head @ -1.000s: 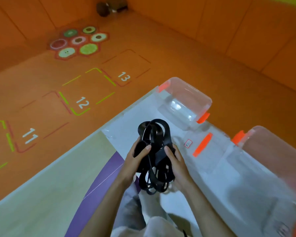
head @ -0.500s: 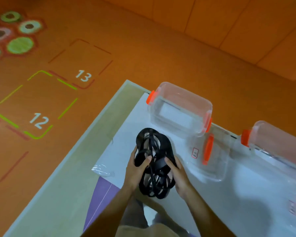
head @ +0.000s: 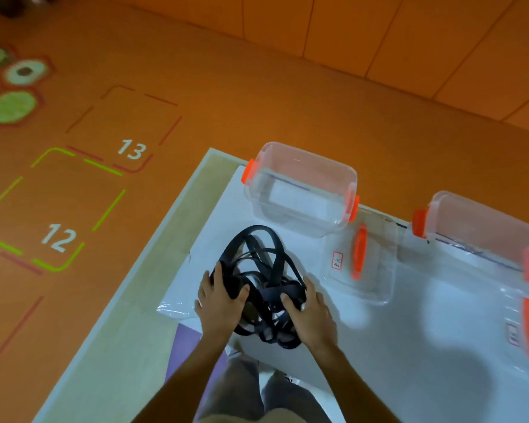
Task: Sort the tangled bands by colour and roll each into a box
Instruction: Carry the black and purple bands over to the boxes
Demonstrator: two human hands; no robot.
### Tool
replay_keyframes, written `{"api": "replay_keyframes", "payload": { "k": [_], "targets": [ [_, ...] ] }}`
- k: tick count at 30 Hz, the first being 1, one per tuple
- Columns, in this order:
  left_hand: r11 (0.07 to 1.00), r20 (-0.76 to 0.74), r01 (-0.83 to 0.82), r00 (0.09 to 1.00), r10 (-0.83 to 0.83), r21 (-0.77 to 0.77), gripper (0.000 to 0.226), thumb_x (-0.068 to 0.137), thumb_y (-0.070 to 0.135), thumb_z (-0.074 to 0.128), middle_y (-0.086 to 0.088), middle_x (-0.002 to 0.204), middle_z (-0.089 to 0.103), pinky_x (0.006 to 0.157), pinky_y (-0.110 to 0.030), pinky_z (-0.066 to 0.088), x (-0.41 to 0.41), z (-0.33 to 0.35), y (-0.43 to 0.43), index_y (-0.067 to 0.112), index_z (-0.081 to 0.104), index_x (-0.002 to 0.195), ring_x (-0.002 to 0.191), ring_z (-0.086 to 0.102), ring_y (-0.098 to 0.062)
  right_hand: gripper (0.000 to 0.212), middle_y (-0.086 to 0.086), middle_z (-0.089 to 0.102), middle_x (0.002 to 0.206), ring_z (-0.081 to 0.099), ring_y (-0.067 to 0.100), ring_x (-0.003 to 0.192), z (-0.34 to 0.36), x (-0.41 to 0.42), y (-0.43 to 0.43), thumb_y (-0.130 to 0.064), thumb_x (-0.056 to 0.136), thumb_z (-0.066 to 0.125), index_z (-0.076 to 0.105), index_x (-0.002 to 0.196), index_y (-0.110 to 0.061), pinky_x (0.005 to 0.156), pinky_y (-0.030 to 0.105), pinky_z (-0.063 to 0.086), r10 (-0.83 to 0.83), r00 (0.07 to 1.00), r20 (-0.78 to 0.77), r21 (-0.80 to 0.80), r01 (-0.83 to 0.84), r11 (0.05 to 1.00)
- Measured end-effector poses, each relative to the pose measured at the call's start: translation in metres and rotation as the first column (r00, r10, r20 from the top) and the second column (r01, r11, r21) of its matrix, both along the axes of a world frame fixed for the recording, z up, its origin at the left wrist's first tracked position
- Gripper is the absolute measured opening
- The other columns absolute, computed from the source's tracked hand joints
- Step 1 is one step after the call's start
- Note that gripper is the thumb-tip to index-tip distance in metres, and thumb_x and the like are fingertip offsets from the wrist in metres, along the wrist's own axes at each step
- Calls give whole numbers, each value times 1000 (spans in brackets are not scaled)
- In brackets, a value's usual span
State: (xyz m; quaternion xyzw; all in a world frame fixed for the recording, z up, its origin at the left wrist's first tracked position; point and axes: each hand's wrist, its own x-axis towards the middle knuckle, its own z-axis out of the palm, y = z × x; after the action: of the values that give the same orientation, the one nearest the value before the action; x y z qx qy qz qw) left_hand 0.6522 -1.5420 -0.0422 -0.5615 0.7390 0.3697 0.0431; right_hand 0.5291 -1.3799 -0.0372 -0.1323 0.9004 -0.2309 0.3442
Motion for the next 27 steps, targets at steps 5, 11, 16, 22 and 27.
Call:
{"api": "replay_keyframes", "payload": {
  "k": [5,11,16,22,27],
  "targets": [
    [972,57,186,982,-180,-144,75,102,62,52,-7,174,21,129,-56,14,8,19,18,31,28,166,162,13,-31,77,4,45,157,52,31,139,16,-9,32,-71,98,48,18,163,-41,113,52,45,64,997,-32,-67,-66,996],
    [803,102,520,852,-514,-292,55,107,46,55,-9,165,39,128,-50,23,6,45,45,21,49,156,157,29,-33,68,-5,43,161,49,24,143,33,-8,65,-70,100,47,31,158,-40,114,49,44,133,989,-59,-105,-139,985],
    [573,154,719,666,-730,-393,43,103,34,65,-14,150,57,122,-52,36,-9,62,70,16,65,143,145,49,-36,59,-4,47,157,47,20,144,45,-7,94,-62,104,45,40,155,-34,113,43,44,128,982,-141,-39,-135,990],
    [366,137,827,460,-877,-427,41,89,21,78,-16,136,67,112,-54,48,-42,67,114,14,73,129,134,61,-37,47,-8,54,150,53,17,137,63,-1,145,-54,105,49,50,149,-35,104,34,47,7,965,-263,63,10,998],
    [140,178,899,231,-957,-414,49,108,36,39,-3,164,33,128,-45,20,-77,70,172,28,40,156,156,26,-24,40,-9,61,139,63,17,122,83,11,217,-49,106,51,55,142,-34,94,33,50,-117,923,-367,132,176,976]
  ]
}}
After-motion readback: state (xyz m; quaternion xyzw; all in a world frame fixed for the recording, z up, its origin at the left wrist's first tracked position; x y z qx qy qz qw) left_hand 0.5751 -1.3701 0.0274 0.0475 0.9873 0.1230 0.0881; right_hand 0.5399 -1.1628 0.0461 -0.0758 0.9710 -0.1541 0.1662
